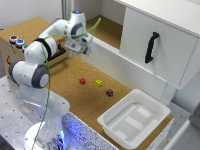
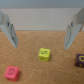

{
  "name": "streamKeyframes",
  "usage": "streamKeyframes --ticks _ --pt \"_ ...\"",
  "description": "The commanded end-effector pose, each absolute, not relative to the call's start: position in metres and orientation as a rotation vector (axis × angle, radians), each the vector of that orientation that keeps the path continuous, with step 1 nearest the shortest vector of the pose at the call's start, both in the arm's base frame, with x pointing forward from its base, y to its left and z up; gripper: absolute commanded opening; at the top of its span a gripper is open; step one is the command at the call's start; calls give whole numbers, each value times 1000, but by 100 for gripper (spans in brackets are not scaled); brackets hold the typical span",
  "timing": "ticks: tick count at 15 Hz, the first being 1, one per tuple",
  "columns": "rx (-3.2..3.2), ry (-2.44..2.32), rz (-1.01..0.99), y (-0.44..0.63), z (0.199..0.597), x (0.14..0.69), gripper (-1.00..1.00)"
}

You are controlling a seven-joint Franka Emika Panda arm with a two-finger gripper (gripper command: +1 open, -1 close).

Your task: Rotate the purple block 90 degrees to the right

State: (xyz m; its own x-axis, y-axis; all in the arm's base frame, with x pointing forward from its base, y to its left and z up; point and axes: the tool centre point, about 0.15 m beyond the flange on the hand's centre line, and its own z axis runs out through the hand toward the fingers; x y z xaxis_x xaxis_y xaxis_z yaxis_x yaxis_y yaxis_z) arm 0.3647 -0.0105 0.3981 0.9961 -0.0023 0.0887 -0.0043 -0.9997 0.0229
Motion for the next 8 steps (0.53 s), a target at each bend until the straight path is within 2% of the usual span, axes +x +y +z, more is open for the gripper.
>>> streamKeyframes --ticks 1,8 --pt "3099 -87 101 -55 357 393 100" --pt "3128 -95 140 -46 362 382 100"
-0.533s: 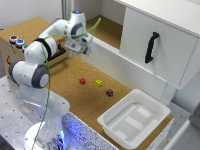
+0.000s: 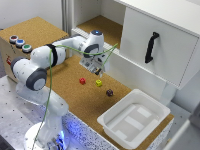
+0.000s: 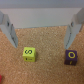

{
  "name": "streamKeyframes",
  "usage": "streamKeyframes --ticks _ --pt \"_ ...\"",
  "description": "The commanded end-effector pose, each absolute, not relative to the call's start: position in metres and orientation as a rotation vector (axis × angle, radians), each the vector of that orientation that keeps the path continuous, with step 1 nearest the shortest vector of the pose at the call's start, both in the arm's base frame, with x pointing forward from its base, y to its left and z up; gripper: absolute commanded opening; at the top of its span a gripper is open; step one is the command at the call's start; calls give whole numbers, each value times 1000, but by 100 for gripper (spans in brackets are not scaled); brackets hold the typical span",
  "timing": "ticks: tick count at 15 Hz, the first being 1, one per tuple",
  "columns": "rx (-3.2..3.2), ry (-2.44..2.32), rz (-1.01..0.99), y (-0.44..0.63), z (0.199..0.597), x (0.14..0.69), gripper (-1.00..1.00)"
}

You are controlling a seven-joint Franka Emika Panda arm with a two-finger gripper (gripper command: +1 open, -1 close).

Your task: Rotate the purple block 90 degrees to the right

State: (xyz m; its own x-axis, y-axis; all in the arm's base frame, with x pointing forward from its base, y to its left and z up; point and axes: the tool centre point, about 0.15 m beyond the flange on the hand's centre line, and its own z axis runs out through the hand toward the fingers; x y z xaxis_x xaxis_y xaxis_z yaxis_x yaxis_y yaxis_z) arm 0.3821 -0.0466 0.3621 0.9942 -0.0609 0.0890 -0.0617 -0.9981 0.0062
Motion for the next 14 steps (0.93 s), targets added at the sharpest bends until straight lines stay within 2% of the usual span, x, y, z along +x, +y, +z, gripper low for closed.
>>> streamKeyframes --ticks 1,4,8,11,14 --pt "3112 -149 117 -60 354 390 100" --pt "3076 -192 84 -104 341 408 100" --pt "3121 -186 -1 -158 283 419 100" --pt "3181 -55 -28 -154 241 429 100" --pt "3203 1 -15 -152 219 438 100"
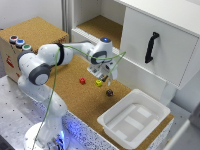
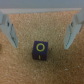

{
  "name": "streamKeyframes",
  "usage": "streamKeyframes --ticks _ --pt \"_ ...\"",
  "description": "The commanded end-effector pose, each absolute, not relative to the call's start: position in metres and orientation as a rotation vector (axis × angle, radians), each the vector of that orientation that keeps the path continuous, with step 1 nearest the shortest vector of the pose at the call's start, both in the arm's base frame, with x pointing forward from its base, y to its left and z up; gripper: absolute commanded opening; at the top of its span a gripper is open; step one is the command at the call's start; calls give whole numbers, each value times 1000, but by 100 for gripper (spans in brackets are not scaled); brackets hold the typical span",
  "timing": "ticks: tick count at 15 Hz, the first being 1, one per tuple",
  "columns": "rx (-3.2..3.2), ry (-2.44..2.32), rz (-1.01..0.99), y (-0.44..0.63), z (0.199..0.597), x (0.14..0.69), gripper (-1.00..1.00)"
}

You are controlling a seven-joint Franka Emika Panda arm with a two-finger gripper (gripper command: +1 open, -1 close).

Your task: Rotate the purple block 90 degrees to the right

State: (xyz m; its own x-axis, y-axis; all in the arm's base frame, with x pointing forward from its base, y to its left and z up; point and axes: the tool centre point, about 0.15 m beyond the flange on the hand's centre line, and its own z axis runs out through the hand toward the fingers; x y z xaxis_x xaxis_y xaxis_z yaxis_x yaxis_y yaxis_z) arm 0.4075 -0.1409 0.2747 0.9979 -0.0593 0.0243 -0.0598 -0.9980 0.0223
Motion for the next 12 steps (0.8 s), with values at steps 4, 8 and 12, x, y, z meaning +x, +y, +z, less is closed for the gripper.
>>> streamKeyframes --ticks 4,8,12 --pt "3201 34 -33 -138 199 438 100" --pt "3195 9 -52 -135 193 440 -100" --pt "3188 5 -50 -135 188 445 -100"
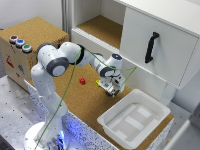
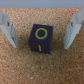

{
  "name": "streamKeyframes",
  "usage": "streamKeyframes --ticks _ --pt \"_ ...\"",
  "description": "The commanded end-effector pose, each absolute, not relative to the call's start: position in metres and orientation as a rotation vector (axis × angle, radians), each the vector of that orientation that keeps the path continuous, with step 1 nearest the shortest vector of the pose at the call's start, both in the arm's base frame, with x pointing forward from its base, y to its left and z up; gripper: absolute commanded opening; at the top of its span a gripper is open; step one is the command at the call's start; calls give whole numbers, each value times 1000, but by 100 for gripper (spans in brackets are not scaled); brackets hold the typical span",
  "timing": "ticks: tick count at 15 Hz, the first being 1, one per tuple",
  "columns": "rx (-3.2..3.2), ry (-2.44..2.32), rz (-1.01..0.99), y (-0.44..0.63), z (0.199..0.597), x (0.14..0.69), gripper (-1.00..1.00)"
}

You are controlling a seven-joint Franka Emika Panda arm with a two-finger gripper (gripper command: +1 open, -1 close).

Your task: Rotate the purple block 90 degrees to the right

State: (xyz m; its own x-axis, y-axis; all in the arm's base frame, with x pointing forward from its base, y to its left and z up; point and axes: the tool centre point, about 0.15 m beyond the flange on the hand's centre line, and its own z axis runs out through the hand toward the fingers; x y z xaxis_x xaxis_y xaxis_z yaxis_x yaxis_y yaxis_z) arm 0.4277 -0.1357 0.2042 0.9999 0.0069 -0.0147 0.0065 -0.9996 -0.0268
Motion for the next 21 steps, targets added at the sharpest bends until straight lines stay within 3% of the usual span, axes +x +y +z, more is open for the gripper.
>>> streamKeyframes --ticks 1,9,16,21 --pt "-3088 3 42 -136 188 446 -100" --pt "-3093 28 13 -140 227 444 -100" --pt "-2991 744 -63 -144 241 457 -100" --pt "-2832 1253 -52 -150 222 454 -100"
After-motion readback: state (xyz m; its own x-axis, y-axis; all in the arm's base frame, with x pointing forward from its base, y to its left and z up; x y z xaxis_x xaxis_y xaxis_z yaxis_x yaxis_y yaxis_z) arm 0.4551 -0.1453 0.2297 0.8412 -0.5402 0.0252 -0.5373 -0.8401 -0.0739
